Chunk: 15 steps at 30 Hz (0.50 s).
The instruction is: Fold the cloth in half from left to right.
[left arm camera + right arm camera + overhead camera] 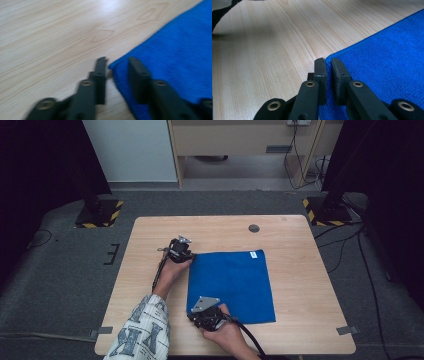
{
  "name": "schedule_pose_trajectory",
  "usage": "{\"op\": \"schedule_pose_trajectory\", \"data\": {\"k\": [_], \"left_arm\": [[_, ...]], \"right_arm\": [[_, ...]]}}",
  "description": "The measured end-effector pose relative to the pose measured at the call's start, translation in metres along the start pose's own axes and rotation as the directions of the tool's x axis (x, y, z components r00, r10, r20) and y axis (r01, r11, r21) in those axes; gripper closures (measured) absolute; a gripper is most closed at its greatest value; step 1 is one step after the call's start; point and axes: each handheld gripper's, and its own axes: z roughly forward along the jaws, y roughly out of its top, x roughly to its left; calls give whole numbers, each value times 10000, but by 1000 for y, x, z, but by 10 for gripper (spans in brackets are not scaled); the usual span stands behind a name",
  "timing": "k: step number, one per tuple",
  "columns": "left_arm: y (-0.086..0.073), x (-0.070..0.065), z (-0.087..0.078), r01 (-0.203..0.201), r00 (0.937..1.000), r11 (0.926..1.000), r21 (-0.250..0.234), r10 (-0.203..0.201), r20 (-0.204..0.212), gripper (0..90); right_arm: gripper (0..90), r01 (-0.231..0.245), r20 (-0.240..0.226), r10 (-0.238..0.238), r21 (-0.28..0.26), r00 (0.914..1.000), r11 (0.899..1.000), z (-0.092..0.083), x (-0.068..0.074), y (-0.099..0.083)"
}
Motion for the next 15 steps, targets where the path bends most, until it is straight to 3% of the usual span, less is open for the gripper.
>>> {"op": "schedule_pose_trajectory", "data": {"k": [1, 4, 10, 13, 15], "left_arm": [[0, 0, 1, -15, 10000, 10000, -20, 15, 88, 785], [0, 2, 2, 441, 9986, 9989, -125, -437, 304, 884], [4, 3, -8, 481, 9987, 9977, -483, -474, 170, 893], [7, 8, -17, 787, 9968, 9944, -701, -776, 188, 894], [10, 11, -21, 790, 9967, 9953, -565, -779, 212, 895]], "right_arm": [[844, 11, 23, -11, -29, 10000, 10000, -1, 0, 0], [852, -18, 97, 18, -65, 10000, 10000, -4, 1, 2], [866, -127, 165, 132, -290, 9998, 9995, -11, 2, 6], [868, -136, 313, 149, -415, 9994, 9990, -15, 4, 10], [869, -123, 409, 144, -510, 9991, 9986, -18, 6, 12]]}}
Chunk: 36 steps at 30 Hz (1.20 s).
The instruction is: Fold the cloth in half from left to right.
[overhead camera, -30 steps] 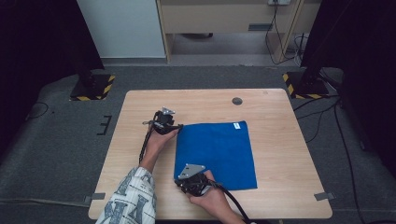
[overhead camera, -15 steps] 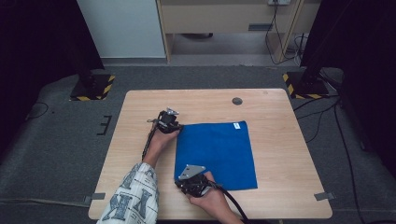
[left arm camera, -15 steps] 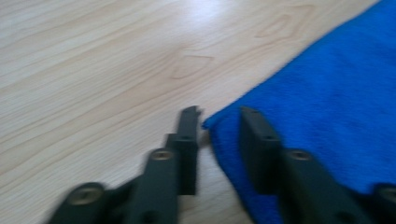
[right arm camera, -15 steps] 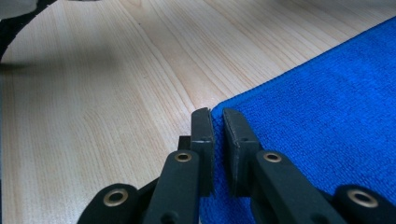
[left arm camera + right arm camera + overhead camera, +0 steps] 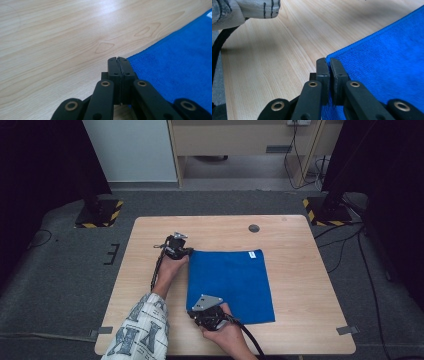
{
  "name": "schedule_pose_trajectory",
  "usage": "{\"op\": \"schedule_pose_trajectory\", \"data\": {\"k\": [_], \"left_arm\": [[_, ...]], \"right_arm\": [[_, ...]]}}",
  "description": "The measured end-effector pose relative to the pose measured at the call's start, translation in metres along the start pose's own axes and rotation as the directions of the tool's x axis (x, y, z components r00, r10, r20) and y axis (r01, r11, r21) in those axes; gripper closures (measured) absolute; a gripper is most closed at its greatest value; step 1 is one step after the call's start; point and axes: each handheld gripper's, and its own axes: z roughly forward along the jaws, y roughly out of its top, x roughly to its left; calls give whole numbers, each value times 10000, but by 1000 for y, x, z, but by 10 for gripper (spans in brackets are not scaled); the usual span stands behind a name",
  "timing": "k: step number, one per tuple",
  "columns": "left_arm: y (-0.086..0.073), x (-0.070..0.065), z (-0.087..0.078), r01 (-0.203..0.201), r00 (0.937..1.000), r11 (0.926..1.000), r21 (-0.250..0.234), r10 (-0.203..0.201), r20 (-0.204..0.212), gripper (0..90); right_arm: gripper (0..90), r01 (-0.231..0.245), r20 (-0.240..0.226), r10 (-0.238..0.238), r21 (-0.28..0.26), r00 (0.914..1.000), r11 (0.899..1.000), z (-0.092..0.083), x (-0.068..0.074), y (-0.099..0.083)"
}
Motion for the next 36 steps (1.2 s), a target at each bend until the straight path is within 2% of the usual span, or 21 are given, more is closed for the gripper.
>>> {"op": "schedule_pose_trajectory", "data": {"k": [7, 13, 23, 31, 36], "left_arm": [[17, -5, -18, -106, 9999, 9989, -453, 110, 81, 896], [23, -3, -24, -153, 9999, 9991, -399, 153, -7, 897], [22, 8, -34, -75, 9999, 9984, -552, 68, -124, 898], [18, 20, -44, 43, 9998, 9983, -580, -54, -189, 897], [18, 22, -48, 68, 9998, 9980, -629, -80, -189, 897]], "right_arm": [[870, -74, 215, 79, -217, 9997, 9997, -4, 7, 8], [872, -39, 311, 53, -452, 9995, 9990, -6, 11, 18], [872, -208, 253, 228, -774, 9994, 9968, -3, 17, 27], [872, -76, 208, 92, -778, 9997, 9969, 0, 23, 36], [871, 5, 223, 13, -781, 9997, 9969, 4, 26, 39]]}}
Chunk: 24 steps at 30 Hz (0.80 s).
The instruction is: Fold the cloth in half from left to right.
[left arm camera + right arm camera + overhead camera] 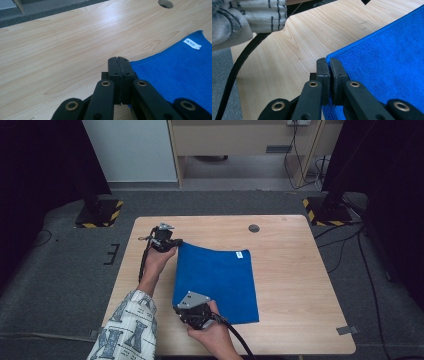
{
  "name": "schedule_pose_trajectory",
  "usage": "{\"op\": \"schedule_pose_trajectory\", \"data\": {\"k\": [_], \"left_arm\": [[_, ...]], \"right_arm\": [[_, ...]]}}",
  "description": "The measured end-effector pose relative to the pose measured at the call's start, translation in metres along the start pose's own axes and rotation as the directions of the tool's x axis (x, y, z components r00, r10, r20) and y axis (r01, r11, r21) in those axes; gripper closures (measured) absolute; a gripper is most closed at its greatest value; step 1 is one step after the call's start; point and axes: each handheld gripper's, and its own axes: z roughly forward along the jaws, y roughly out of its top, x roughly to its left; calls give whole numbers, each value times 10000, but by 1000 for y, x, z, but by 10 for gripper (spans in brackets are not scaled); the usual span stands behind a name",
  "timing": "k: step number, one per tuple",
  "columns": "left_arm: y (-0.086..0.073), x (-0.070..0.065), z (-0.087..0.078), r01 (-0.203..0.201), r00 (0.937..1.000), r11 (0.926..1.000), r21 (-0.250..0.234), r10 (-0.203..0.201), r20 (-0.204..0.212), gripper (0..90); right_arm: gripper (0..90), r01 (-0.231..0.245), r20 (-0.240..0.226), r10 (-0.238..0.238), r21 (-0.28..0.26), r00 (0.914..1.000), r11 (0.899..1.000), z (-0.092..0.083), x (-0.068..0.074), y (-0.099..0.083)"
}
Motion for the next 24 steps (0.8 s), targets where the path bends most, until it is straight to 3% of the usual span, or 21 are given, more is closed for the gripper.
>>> {"op": "schedule_pose_trajectory", "data": {"k": [24], "left_arm": [[-10, 15, -13, 140, 9999, 9999, -17, -140, -59, 898]], "right_arm": [[871, -10, -119, 9, -90, 9999, 10000, 14, 16, 6]]}}
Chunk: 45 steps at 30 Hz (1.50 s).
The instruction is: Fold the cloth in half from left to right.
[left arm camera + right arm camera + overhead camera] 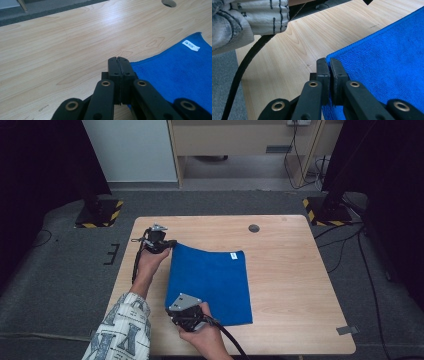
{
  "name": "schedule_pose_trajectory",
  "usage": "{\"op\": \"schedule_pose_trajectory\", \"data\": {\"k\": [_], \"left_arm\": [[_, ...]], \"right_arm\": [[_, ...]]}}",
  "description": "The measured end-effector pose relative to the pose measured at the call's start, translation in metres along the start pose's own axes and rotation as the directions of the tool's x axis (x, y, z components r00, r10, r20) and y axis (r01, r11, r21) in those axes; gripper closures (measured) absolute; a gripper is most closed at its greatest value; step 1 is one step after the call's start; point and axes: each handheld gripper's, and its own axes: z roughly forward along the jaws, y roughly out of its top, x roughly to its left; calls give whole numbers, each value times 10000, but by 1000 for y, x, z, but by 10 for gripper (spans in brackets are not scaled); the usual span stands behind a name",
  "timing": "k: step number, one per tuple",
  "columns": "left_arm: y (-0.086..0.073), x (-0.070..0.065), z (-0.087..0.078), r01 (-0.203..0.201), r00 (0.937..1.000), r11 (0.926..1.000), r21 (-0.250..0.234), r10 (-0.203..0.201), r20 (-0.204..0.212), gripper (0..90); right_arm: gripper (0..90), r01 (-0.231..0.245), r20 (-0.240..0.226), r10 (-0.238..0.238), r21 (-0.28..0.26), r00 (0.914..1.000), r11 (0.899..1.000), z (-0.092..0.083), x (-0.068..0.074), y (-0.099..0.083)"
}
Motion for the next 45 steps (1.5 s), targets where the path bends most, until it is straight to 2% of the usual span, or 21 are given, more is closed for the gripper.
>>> {"op": "schedule_pose_trajectory", "data": {"k": [11, 19, 23, 27, 32, 36, 39, 45], "left_arm": [[-3, 10, -9, 80, 9999, 10000, 20, -80, -72, 897], [-7, 22, -24, 272, 9994, 9996, -50, -273, -232, 897], [-5, 21, -27, 328, 9991, 9994, -67, -329, -270, 897], [-3, 19, -21, 436, 9989, 9990, -47, -437, -192, 896], [-2, 11, -11, 431, 9989, 9990, 82, -430, -175, 896], [1, -3, -2, 278, 9995, 9996, 29, -278, -127, 896], [3, -10, 8, 146, 9998, 9996, 247, -143, -128, 896], [12, -29, 25, 2, 10000, 9995, 301, -2, -17, 896]], "right_arm": [[871, -17, -43, 17, 12, 10000, 10000, 6, 6, 1], [870, -186, -217, 182, -225, 9996, 9996, 13, 14, 14], [869, -360, -271, 353, -269, 9990, 9990, 13, 11, 15], [870, -601, -324, 592, -301, 9977, 9977, 12, 5, 12], [869, -734, -330, 721, -374, 9968, 9966, 8, 1, 8], [869, -815, -324, 803, -382, 9962, 9959, 2, -3, 0], [869, -927, -308, 915, -400, 9953, 9949, -4, -9, -7], [869, -1191, -201, 1183, -486, 9928, 9917, -16, -23, -17]]}}
